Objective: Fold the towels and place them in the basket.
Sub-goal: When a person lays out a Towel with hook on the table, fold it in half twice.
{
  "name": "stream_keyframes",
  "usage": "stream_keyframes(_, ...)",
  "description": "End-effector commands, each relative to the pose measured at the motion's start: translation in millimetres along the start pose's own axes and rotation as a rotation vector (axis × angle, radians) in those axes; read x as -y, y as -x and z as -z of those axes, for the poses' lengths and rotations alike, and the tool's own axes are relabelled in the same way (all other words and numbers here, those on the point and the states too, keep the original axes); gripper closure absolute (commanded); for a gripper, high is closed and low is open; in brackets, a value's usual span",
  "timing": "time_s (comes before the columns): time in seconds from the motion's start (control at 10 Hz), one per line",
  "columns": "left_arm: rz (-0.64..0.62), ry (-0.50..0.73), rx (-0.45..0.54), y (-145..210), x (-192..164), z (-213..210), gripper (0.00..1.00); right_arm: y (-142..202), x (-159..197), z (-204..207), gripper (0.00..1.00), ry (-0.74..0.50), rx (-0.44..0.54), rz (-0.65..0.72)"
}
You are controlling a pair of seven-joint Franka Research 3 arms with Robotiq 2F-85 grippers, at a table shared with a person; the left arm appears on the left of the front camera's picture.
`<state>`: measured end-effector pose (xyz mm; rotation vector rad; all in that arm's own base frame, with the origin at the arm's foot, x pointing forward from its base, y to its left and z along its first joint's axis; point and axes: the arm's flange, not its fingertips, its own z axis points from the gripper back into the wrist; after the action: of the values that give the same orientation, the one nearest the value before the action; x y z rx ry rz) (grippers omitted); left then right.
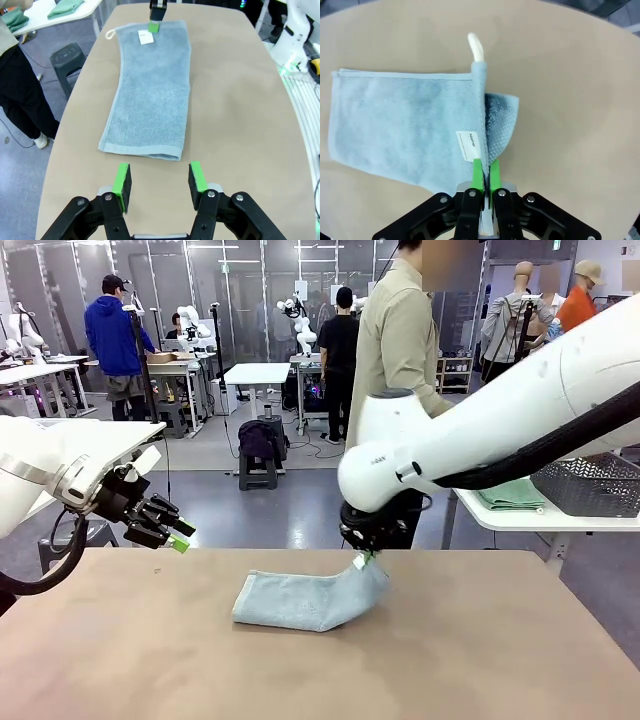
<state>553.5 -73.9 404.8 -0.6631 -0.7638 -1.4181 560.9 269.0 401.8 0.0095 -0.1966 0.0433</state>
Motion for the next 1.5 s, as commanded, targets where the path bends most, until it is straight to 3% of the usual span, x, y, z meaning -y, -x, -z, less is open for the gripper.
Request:
stream_keyframes(0.0, -0.008, 0.0, -0.012, -2, 1, -1, 0.4, -18, -44, -1, 1.0, 0.08, 0.012, 0.013)
stream_keyframes(0.3, -0.008, 0.0, -0.012, -2, 1, -1, 0.4, -32, -113, 11, 1.0, 0.078, -0.013, 0.07)
stream_keyframes(0.7, -0.008, 0.0, -0.012, -2, 1, -1, 0.4, -32, -180, 39, 1.0, 0.008, -0.059, 0.105)
stream_keyframes(1.3, -0.008, 0.0, -0.012, -2, 1, -1, 0.4, -28, -209, 63, 1.0, -0.107, -0.063, 0.126)
stream_keyframes(1.4, -0.008, 0.0, -0.012, -2, 1, -1, 0.4, -27, -209, 66, 0.79, -0.124, -0.058, 0.118)
